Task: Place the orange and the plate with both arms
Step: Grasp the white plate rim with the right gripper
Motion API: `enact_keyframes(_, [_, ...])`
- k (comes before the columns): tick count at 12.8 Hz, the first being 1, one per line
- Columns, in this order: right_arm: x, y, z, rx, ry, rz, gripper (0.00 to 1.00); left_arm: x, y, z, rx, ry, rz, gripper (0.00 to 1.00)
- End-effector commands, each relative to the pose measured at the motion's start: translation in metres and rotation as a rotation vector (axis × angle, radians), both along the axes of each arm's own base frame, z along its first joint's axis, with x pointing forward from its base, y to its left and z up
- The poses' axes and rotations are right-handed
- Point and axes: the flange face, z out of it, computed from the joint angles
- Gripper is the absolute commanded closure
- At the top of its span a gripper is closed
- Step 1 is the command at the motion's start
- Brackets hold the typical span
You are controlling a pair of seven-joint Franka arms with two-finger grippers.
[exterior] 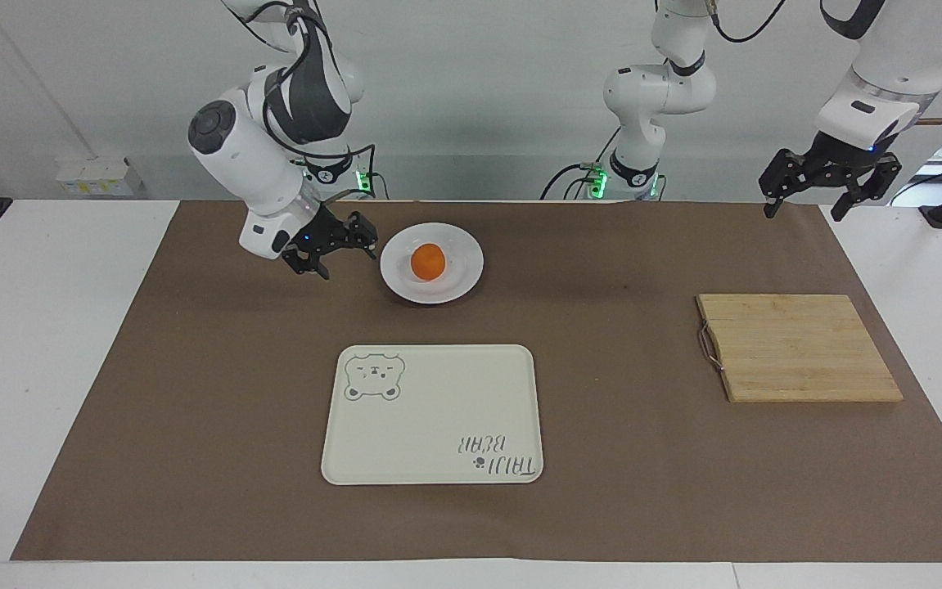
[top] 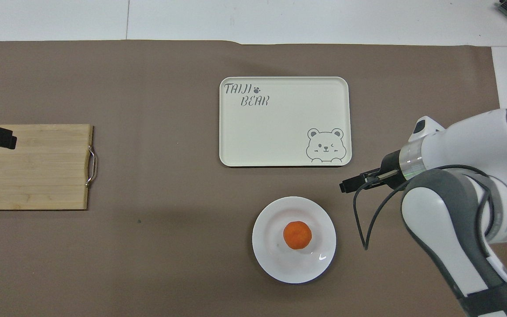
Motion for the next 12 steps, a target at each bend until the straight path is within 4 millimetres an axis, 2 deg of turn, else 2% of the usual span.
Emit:
enact_keyframes(1, [-0.018,-0.006,-0.043,0.089,0.008,0.037,0.00,-0.002,0.001,0.000,-0.024,0.011,0.015,0.00])
enact_keyframes(3, [-0.030,-0.003,-0.075,0.136,0.050,0.023,0.00,0.001,-0.001,-0.006,-0.046,-0.010,0.061,0.00])
enact_keyframes(7, [-0.059,-0.006,-0.115,0.186,0.112,-0.019,0.00,0.003,0.004,-0.004,-0.044,-0.006,0.066,0.00])
enact_keyframes(9, [-0.079,0.018,-0.130,0.213,0.140,-0.038,0.00,0.002,0.009,-0.005,-0.044,-0.005,0.075,0.00])
enact_keyframes(12, [-0.095,0.026,-0.145,0.226,0.159,-0.079,0.00,0.002,0.010,-0.005,-0.044,-0.003,0.081,0.00])
